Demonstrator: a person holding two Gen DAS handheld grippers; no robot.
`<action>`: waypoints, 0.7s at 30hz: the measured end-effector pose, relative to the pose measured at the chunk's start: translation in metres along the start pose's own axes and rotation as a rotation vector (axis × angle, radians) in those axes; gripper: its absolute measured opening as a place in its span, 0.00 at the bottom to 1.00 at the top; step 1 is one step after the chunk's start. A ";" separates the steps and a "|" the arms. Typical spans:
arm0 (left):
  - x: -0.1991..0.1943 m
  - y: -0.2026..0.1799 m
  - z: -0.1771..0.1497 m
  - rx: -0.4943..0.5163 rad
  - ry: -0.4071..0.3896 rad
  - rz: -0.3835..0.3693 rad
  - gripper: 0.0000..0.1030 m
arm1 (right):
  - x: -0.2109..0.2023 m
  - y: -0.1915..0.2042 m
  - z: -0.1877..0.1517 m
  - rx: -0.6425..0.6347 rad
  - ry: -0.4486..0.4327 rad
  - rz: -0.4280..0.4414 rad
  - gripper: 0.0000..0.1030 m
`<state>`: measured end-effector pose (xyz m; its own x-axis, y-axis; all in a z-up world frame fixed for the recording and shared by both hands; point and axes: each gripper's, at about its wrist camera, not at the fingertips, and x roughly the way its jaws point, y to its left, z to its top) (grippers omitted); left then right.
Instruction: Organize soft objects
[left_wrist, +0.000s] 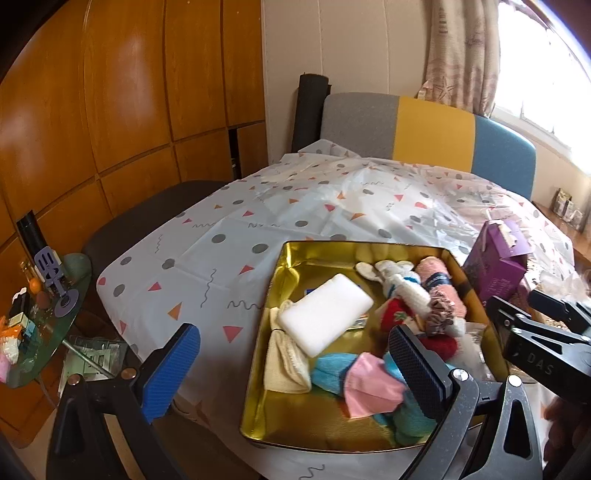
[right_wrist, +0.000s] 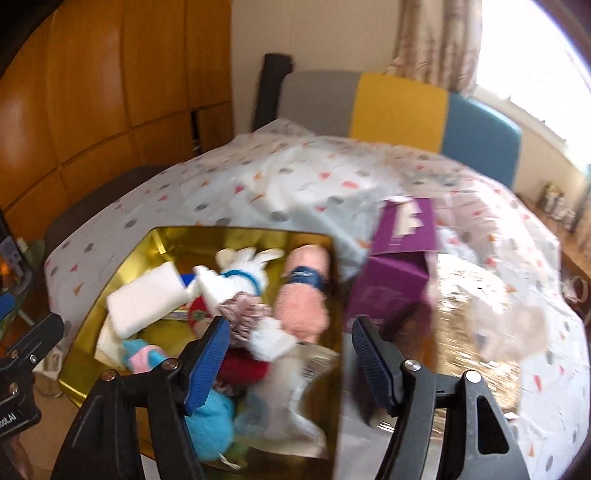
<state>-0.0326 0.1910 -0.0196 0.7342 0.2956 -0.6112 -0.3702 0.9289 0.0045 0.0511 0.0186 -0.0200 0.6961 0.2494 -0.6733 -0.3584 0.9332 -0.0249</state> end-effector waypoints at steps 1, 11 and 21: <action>-0.002 -0.003 0.000 0.004 -0.008 -0.005 1.00 | -0.004 -0.004 0.000 0.018 -0.006 -0.014 0.67; -0.016 -0.031 -0.002 0.024 -0.040 -0.052 1.00 | -0.038 -0.035 -0.013 0.126 -0.059 -0.143 0.67; -0.019 -0.043 -0.006 0.043 -0.027 -0.055 1.00 | -0.045 -0.047 -0.024 0.152 -0.059 -0.148 0.67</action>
<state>-0.0342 0.1443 -0.0132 0.7684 0.2490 -0.5896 -0.3044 0.9525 0.0056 0.0220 -0.0423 -0.0063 0.7711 0.1172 -0.6259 -0.1546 0.9880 -0.0055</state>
